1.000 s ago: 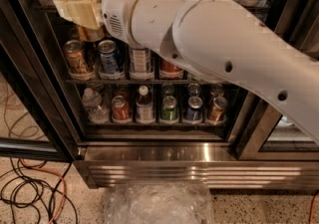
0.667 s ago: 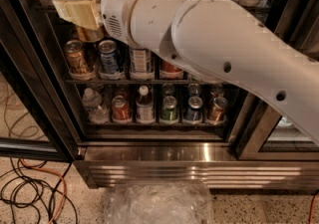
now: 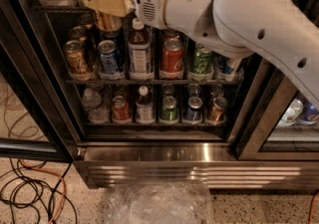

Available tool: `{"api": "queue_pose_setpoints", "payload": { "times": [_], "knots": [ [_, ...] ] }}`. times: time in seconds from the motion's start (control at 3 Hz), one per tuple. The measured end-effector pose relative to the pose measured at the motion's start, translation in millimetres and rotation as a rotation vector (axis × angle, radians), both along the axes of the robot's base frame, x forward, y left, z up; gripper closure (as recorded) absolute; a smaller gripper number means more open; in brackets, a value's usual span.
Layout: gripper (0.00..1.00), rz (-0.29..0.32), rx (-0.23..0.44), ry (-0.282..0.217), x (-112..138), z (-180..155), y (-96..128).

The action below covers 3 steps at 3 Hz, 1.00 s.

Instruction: Pick orange can from top shelf of fridge

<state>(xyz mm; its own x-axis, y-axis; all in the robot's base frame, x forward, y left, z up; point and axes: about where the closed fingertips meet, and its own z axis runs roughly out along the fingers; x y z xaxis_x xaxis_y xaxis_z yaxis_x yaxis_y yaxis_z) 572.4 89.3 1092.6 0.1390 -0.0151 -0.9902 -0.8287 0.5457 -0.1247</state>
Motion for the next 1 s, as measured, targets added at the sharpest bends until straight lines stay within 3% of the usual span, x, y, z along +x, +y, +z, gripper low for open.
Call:
{"api": "queue_pose_setpoints", "payload": {
  "times": [0.33, 0.67, 1.0],
  "knots": [
    [1.00, 0.102, 0.050, 0.034, 7, -15, -40],
    [1.00, 0.210, 0.061, 0.095, -19, -37, -55],
    [1.00, 0.272, 0.061, 0.131, -51, -55, -55]
  ]
}}
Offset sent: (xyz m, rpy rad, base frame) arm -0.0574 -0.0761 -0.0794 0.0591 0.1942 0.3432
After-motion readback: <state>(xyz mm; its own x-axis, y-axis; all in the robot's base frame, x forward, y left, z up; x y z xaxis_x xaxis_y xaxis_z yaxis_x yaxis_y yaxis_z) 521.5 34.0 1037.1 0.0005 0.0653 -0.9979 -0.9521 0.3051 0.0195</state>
